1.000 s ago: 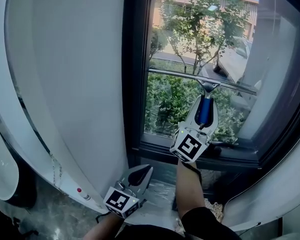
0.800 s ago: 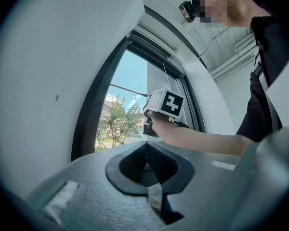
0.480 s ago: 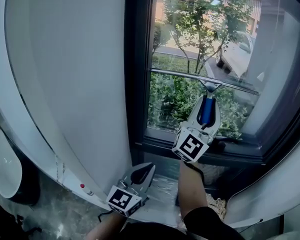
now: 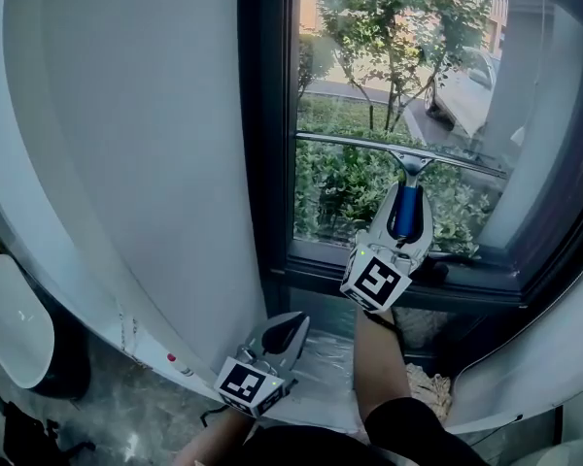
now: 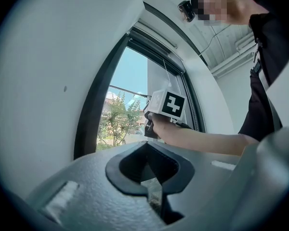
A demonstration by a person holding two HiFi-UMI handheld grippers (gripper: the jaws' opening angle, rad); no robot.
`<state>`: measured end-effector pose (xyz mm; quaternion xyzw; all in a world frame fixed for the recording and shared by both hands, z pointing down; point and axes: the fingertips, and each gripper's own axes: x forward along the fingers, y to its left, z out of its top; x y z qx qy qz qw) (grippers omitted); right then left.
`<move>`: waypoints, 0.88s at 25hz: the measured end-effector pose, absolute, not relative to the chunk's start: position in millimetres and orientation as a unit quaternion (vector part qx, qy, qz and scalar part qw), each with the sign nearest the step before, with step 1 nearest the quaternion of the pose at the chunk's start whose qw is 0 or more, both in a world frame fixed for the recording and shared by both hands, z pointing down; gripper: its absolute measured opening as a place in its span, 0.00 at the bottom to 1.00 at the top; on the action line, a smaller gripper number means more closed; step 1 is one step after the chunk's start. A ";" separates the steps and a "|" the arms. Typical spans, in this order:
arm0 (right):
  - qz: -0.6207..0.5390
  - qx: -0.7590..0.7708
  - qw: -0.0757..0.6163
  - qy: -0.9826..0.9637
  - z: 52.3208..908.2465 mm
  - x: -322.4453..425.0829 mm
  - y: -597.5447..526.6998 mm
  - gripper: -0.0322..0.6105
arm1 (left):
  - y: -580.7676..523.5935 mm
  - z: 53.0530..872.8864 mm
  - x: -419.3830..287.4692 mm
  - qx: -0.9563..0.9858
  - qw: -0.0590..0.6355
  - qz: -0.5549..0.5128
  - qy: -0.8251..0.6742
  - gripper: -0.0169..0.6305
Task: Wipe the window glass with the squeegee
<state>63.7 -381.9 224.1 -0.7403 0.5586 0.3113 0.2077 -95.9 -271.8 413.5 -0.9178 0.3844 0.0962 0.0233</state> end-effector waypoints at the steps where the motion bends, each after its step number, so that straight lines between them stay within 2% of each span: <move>1: 0.311 -0.741 0.207 0.559 225.3 63.1 -382.4 0.25 | -272.1 413.3 -96.4 -0.918 0.024 0.096 0.384 0.02; 22: 0.286 -0.753 0.185 0.563 256.0 63.2 -379.5 0.25 | -262.7 414.5 -100.3 -0.922 0.026 0.090 0.375 0.03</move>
